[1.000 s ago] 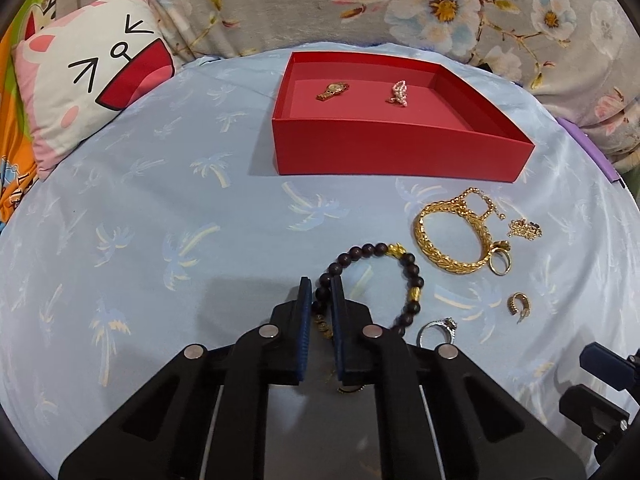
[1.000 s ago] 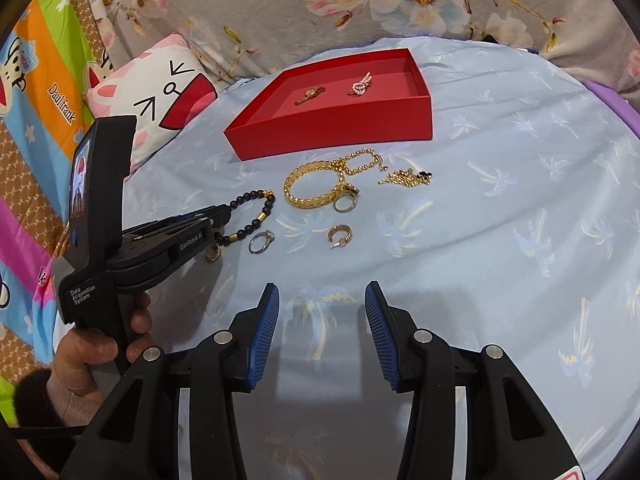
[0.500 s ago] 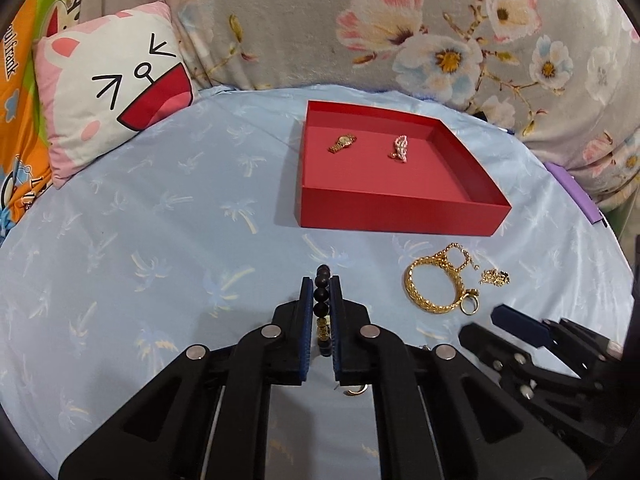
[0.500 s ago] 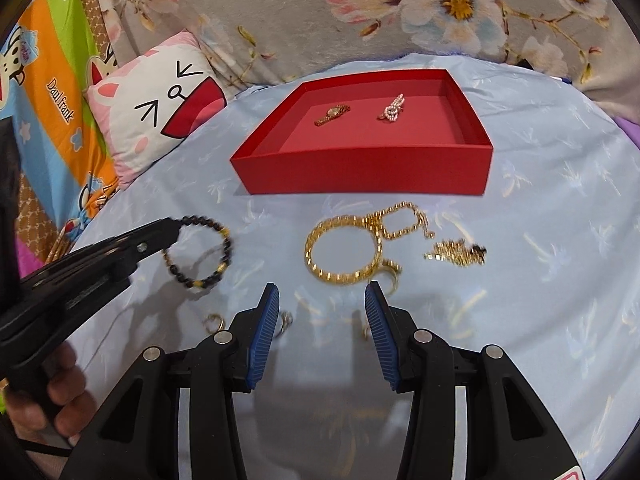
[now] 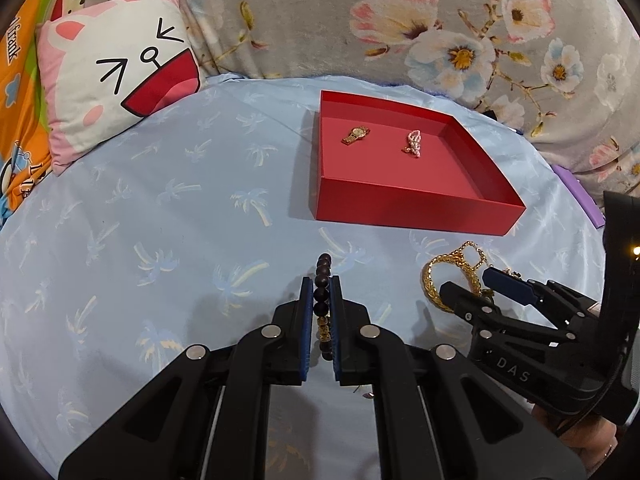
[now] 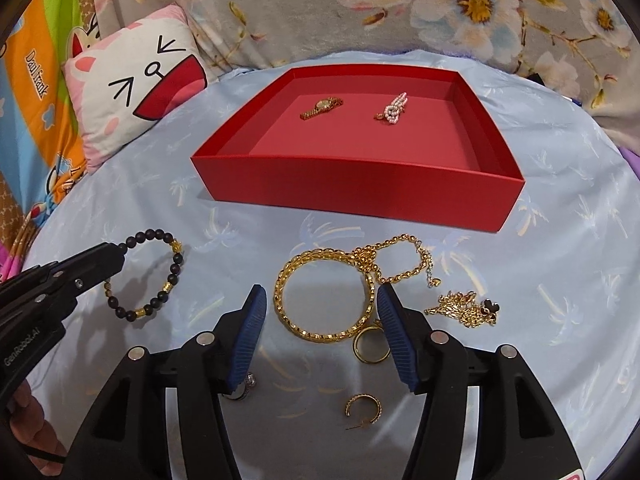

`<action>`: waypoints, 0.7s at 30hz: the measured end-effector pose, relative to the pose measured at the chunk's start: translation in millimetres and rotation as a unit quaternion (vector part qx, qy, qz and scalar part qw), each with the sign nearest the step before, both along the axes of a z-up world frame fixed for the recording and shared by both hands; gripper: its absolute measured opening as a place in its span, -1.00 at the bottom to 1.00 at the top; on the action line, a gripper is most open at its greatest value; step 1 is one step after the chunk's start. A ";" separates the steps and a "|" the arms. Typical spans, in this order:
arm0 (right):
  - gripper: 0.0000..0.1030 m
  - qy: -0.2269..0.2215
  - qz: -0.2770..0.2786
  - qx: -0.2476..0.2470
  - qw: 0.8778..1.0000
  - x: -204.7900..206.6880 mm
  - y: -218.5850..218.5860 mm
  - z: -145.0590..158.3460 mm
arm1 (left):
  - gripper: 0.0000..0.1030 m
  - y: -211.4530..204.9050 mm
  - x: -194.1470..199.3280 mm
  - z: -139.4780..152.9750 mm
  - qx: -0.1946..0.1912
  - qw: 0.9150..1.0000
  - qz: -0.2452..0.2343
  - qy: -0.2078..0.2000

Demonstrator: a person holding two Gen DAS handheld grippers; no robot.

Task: Organize jewelry
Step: 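Grasp the gold chain bangle with the right tool while the left tool holds the bracelet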

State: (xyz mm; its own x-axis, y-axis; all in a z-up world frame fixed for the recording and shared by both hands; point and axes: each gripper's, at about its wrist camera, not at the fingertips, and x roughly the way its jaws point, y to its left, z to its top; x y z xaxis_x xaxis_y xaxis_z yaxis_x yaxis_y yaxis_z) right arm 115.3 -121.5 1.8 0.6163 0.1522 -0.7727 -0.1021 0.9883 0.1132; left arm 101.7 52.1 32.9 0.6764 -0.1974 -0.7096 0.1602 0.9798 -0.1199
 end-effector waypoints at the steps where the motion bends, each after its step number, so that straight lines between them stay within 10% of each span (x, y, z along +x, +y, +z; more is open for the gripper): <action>1: 0.22 0.000 0.000 -0.004 1.000 -0.1 0.8 -0.9 | -0.86 0.1 0.5 -0.6 -0.001 1.000 0.000 0.001; 21: 0.07 -0.017 0.001 -0.004 1.000 -11.0 -2.1 5.7 | -0.86 -3.6 0.1 -2.8 -0.010 1.000 -0.008 0.006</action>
